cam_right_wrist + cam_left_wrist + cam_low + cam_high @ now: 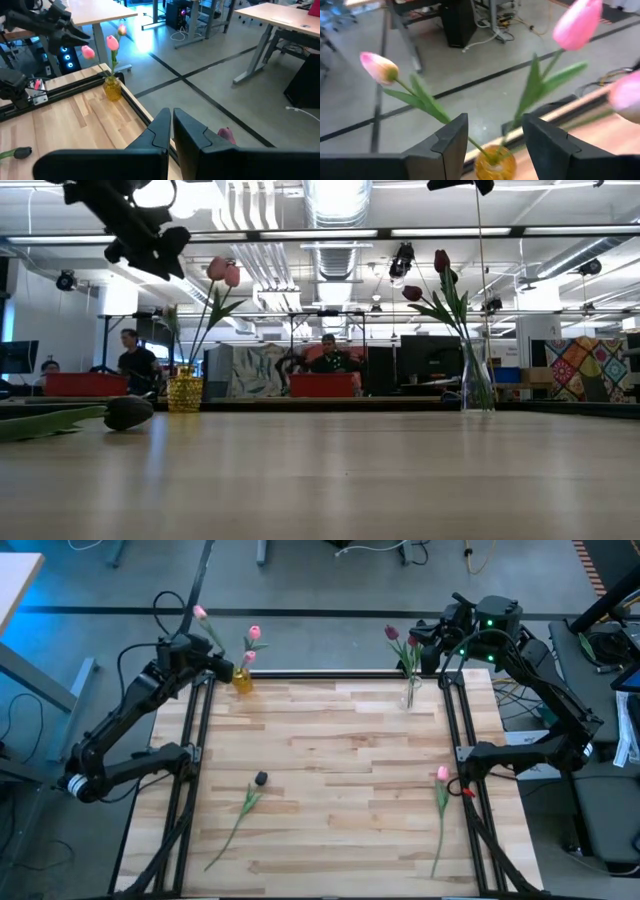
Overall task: Sort flowers into vase by color
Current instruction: Insert the black tulip into the transparent vase
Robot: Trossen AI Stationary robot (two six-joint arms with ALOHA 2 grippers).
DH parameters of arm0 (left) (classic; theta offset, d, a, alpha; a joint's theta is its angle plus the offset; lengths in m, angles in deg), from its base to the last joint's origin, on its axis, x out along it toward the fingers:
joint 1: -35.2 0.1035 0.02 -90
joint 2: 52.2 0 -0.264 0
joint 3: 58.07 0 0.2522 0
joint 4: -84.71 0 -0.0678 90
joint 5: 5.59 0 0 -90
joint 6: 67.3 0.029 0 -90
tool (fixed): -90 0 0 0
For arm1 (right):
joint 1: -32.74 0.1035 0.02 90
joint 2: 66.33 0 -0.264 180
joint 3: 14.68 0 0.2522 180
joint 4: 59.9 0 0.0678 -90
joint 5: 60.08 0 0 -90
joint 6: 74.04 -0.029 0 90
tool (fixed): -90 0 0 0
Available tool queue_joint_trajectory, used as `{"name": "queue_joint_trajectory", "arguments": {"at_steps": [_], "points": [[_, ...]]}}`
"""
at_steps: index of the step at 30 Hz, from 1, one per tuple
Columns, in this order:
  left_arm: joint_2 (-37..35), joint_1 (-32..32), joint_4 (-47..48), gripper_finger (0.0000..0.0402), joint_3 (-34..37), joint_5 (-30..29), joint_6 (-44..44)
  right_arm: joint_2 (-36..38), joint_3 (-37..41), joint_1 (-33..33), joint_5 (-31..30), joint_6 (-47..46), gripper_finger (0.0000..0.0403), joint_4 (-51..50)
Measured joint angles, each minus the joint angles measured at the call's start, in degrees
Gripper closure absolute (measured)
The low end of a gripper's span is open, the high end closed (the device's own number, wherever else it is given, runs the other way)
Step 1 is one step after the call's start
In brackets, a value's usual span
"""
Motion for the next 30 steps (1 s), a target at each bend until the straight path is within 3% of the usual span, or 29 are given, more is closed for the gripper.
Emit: {"name": "queue_joint_trajectory", "arguments": {"at_steps": [7,12,14,18,22,30], "points": [[-6.31,-5.69,7.59,0.0249,0.0,2.15,-4.33,0.0,0.01,0.0,0.02,0.0,0.039,0.0],[-8.73,-17.87,12.95,0.0275,0.0,1.09,-13.06,-0.09,-0.01,-0.01,0.21,0.86,0.039,-0.19],[-8.36,-24.24,15.29,0.0288,0.0,-2.08,-17.23,-0.13,0.03,-0.02,1.47,0.9,0.039,-0.2],[-5.51,-38.76,19.15,0.0312,0.0,-9.68,-25.9,-0.22,0.03,0.0,3.39,1.57,0.039,-0.4],[-1.12,-51.19,21.22,0.0327,0.0,-11.62,-36.91,-0.29,0.03,0.0,4.55,1.9,0.039,-0.42],[9.87,-67.98,24.55,0.0365,0.0,-3.09,-56.86,-0.39,0.05,0.0,7.02,2.43,0.039,-0.46]]}}
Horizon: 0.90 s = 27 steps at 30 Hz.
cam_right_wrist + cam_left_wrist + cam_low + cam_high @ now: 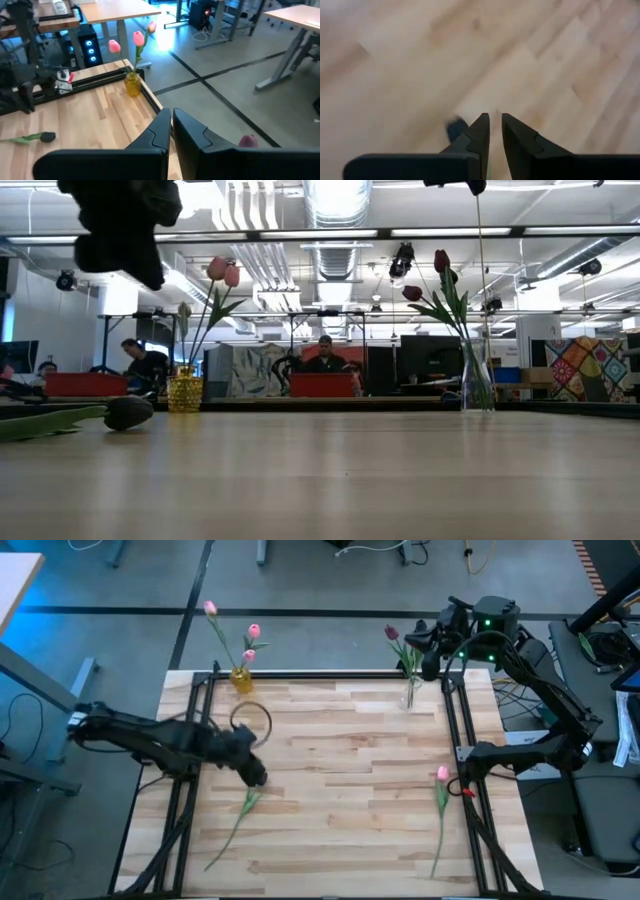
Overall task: Sort flowers into vase by color
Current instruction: Insert the black tulip into the transparent vase
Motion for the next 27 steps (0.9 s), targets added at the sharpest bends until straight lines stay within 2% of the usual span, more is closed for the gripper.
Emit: {"name": "queue_joint_trajectory", "arguments": {"at_steps": [7,11,18,24,27], "points": [[6.55,-8.92,-0.01,0.0398,0.0,6.3,-15.51,0.0,0.0,0.0,0.5,0.99,0.039,-0.36],[10.39,-10.75,-0.33,0.0394,0.0,8.84,-20.48,-0.06,0.0,0.0,0.5,2.05,0.039,-2.26],[16.64,-10.24,4.01,0.0348,0.01,10.74,-24.85,-0.15,0.0,0.0,0.5,2.18,0.039,-3.43],[21.74,-7.55,-0.09,0.0289,3.23,16.1,-23.95,-0.15,0.0,0.0,0.5,2.74,0.039,-2.93],[23.33,-6.3,-0.89,0.0268,4.42,16.9,-23.94,-0.15,0.0,0.0,0.5,2.78,0.039,-2.64]]}}
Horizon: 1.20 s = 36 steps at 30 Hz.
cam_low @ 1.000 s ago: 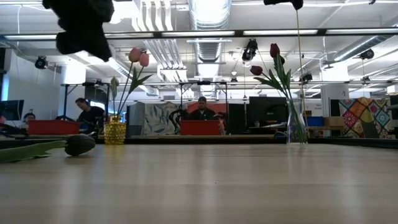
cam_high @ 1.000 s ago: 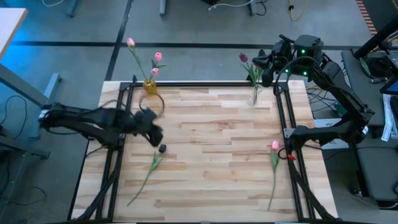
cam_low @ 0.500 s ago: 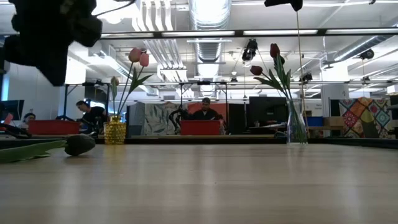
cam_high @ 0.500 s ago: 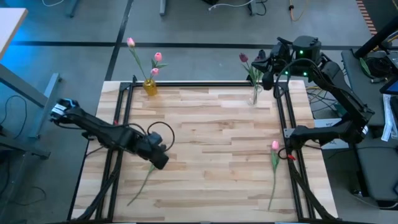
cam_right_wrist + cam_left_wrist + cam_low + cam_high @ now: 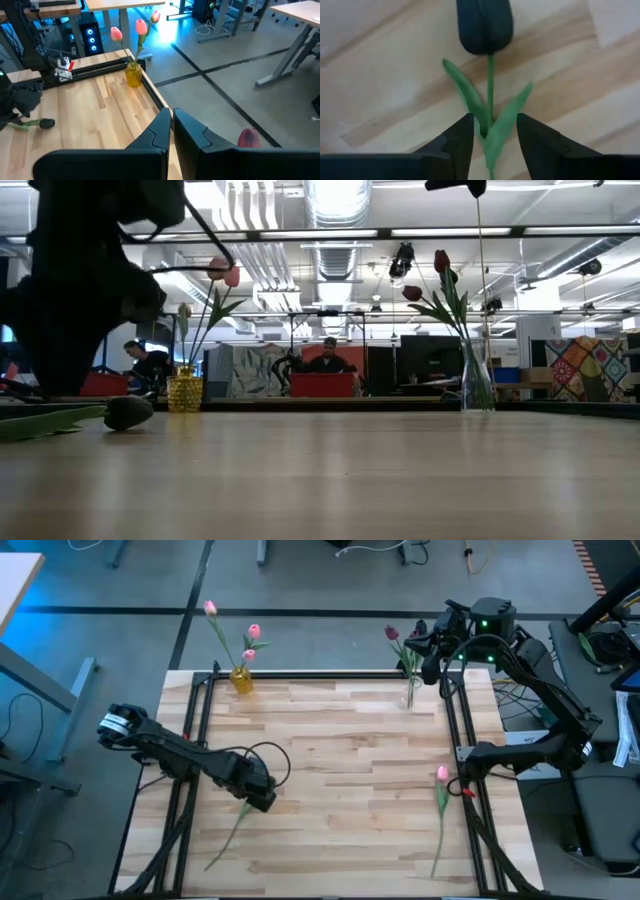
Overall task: Sort flowers into vase by color
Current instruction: Insert the black tulip into the transparent vase
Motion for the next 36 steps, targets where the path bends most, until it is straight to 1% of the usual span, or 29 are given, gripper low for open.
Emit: {"name": "queue_joint_trajectory", "arguments": {"at_steps": [4,7,10,14,19,23,26,31,32,34,36], "points": [[1.32,1.86,-2.2,0.026,1.63,-0.03,0.91,0.0,0.0,0.0,0.0,0.1,0.039,0.42],[1.6,2.95,-7.36,0.0265,3.1,0.37,2.48,0.0,0.0,0.0,0.0,0.09,0.039,0.47],[1.69,3.84,-8.2,0.0275,3.99,0.39,2.75,0.0,0.0,0.0,0.0,-0.53,0.039,0.45],[1.69,4.31,-8.29,0.0298,5.23,0.34,3.4,0.0,0.0,0.0,0.0,-1.36,0.039,0.45],[1.51,4.27,-9.48,0.0335,7.55,0.77,3.38,0.0,0.0,0.0,0.0,-1.38,0.039,0.45],[1.0,4.26,-9.37,0.0372,7.63,0.16,3.99,0.0,0.0,0.0,0.0,-1.38,0.039,0.51],[-1.06,4.01,-10.36,0.0395,6.47,-4.62,4.11,0.0,0.04,0.0,0.0,-1.39,0.039,0.45],[-7.01,4.14,-13.5,0.0398,5.87,-13.79,4.69,-0.02,0.51,-0.02,0.03,-1.4,0.039,-0.43],[-8.36,4.14,-14.68,0.0399,5.87,-15.28,4.93,-0.01,0.57,-0.01,0.8,-1.24,0.039,-0.55],[-10.52,4.15,-16.96,0.0399,5.87,-18.02,6.02,0.0,0.99,0.04,4.73,0.34,0.039,-0.73],[-12.35,4.48,-20.1,0.04,5.87,-20.86,8.34,-0.01,1.6,0.34,6.9,1.41,0.039,-0.59]]}}
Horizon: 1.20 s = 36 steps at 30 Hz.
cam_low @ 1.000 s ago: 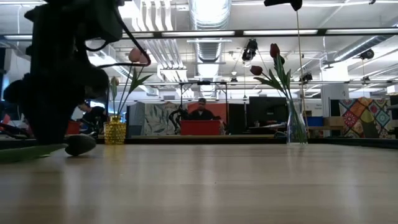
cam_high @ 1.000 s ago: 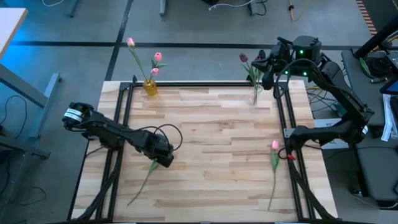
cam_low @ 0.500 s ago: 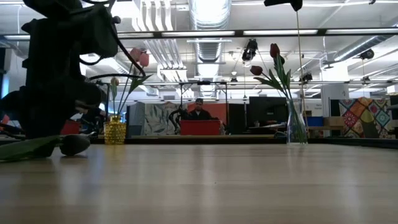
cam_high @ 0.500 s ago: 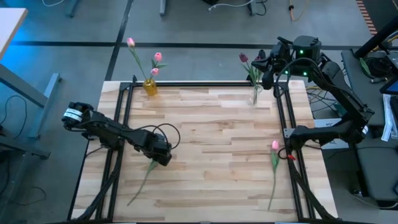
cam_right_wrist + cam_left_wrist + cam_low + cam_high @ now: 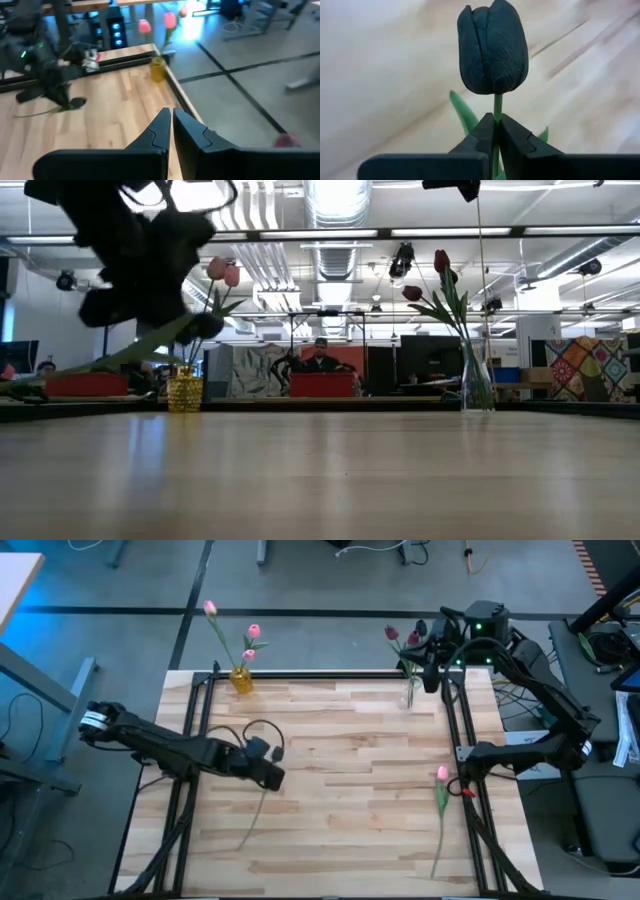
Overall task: Sort flowers into vase by color
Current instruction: Insert the black tulip into the transparent vase
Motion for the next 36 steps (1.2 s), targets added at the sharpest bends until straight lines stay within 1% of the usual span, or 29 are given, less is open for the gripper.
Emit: {"name": "queue_joint_trajectory", "arguments": {"at_steps": [6,9,11,13,14,16,19,22,27,30,36], "points": [[-3.46,3.79,-12.55,0.0401,0.0,-5.73,11.33,-1.42,1.64,1.14,1.2,-1.65,0.039,0.64],[-4.45,5.99,-20.71,0.0401,0.0,-7.72,20.63,-2.3,2.77,2.76,1.69,-4.58,0.039,3.0],[-5.02,7.33,-27.32,0.0401,0.04,-11.17,25.31,-3.01,3.56,4.39,1.81,-6.2,0.039,4.55],[-5.39,8.97,-34.56,0.0401,0.23,-12.01,31.59,-3.87,3.8,6.18,1.71,-6.71,0.039,4.82],[-5.45,9.91,-37.48,0.0401,0.3,-11.41,34.32,-4.34,3.81,7.06,1.68,-6.99,0.039,5.19],[-5.46,12.2,-41.14,0.0401,0.37,-7.67,38.05,-5.29,3.79,8.72,1.71,-7.85,0.039,5.84],[-5.1,15.43,-44.94,0.0401,0.42,-1.17,41.13,-7.05,3.79,11.41,1.64,-9.5,0.039,8.4],[-4.53,17.81,-49.29,0.0401,0.46,4.13,44.45,-8.81,3.79,14.42,1.69,-10.44,0.039,10.61],[-4.33,20.32,-56.73,0.0401,0.46,8.57,48.6,-12.03,3.79,18.2,1.65,-13.43,0.0385,14.62],[-4.43,21.22,-58.93,0.0401,0.46,10.54,49.85,-13.48,3.79,20.07,1.6,-16.29,0.0363,17.96],[-4.45,21.99,-60.33,0.0402,0.3,12.56,50.7,-16.25,3.79,22.27,1.56,-24.72,0.0287,25.31]]}}
